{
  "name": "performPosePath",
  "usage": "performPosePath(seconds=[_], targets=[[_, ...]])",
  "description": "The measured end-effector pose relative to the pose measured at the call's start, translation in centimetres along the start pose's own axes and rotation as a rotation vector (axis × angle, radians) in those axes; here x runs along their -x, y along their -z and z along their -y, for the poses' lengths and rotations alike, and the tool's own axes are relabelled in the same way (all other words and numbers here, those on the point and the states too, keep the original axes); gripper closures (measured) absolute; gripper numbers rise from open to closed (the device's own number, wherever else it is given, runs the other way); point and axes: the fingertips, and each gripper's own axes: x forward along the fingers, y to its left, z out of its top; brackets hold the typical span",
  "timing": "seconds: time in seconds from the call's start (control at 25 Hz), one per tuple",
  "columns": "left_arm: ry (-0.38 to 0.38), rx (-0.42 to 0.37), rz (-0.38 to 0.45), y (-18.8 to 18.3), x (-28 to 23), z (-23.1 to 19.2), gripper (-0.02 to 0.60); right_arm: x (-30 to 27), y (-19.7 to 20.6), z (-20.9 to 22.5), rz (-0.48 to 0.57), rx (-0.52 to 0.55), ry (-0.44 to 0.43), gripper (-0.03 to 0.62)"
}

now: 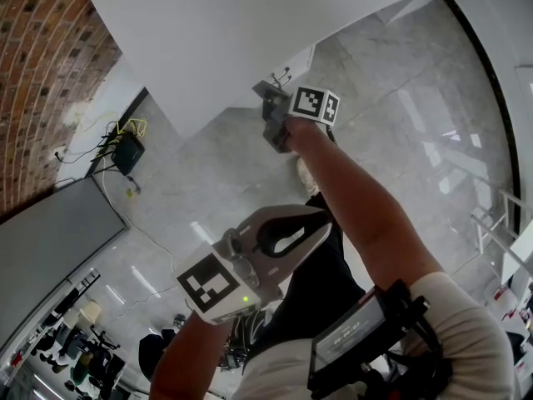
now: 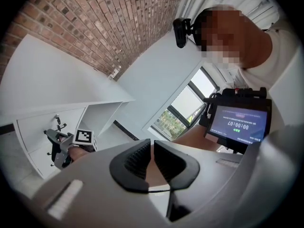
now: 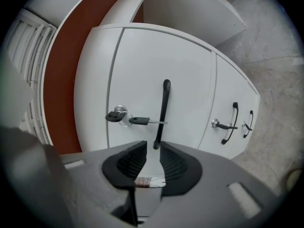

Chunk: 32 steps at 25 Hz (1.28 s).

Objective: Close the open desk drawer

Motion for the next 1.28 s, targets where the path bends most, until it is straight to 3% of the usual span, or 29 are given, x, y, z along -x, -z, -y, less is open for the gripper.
performPosePath(seconds=[0.72, 1.0, 1.28], targets=[[0.072, -0.098, 0.037, -1.3, 0.2, 7.4, 0.555, 8.6, 1.1, -6.1, 0.012, 0.019, 0.029, 0.520], [0.089, -0.106, 0.062, -2.6, 0.6, 10.9, 0.555, 11.9, 0.6, -9.5, 0.008, 0.046, 0.029, 0.520], [0.139, -0.084, 0.088, -3.2, 2.6, 15.5, 0.555, 15.4, 2.6, -13.8, -0.024, 0.099, 0.009, 0.520]])
